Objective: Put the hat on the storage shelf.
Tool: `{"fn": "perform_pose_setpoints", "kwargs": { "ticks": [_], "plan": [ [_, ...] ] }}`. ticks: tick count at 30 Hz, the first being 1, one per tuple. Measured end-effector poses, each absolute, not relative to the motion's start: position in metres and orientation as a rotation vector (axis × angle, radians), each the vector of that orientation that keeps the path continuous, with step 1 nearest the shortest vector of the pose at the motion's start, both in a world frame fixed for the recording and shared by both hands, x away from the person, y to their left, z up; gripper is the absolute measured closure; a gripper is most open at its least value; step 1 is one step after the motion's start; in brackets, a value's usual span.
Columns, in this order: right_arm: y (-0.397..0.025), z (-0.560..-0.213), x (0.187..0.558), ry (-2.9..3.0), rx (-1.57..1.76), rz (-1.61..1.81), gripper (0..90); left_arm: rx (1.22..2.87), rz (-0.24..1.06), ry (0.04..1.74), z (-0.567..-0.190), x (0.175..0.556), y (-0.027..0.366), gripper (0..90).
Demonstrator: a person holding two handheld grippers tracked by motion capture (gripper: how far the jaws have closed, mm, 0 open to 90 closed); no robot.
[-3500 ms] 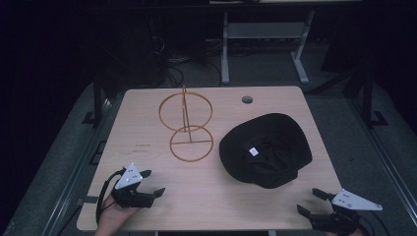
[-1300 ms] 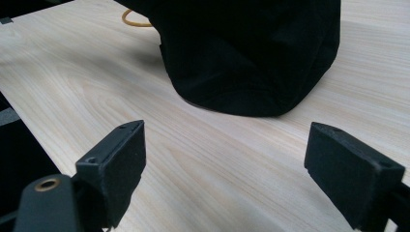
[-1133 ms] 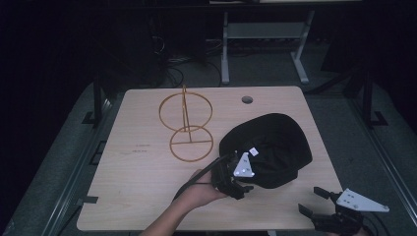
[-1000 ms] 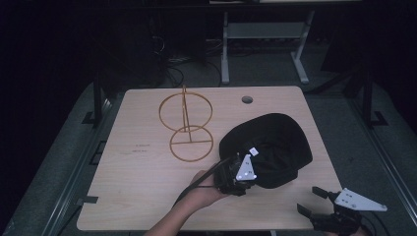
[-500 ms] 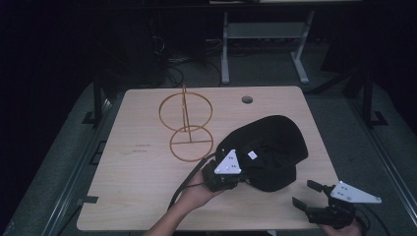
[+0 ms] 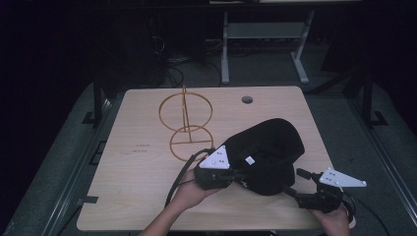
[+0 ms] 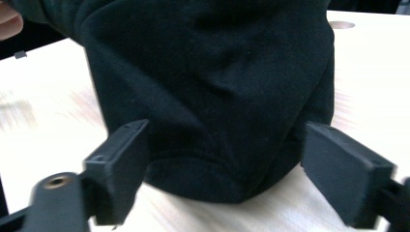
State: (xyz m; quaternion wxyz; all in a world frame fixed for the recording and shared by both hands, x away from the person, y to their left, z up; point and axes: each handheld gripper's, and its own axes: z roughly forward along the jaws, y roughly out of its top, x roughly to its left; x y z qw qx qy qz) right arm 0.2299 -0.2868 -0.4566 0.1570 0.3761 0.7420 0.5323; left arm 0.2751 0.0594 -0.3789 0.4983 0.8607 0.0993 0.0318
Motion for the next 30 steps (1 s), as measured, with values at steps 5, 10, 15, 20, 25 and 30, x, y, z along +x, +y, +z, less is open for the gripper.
{"fn": "perform_pose_setpoints", "kwargs": {
  "ticks": [5,10,15,20,25,30],
  "plan": [
    [-0.285,-0.465,0.238,2.107,1.060,1.551,41.5,2.080,0.064,0.230,-0.380,0.276,0.060,85.3],
    [-0.283,-0.470,0.238,2.101,1.051,1.593,54.8,2.082,0.060,0.225,-0.382,0.275,0.059,85.3],
    [-0.278,-0.468,0.234,2.112,0.988,1.561,70.9,2.082,0.067,0.232,-0.384,0.275,0.062,85.3],
    [-0.277,-0.466,0.231,2.104,0.952,1.549,79.6,2.093,0.087,0.231,-0.384,0.273,0.065,85.2],
    [-0.276,-0.457,0.226,2.077,0.918,1.578,84.1,2.098,0.125,0.237,-0.381,0.272,0.072,84.5],
    [-0.275,-0.449,0.223,2.056,0.893,1.607,86.0,2.114,0.155,0.241,-0.380,0.270,0.077,83.4]
  ]
}}
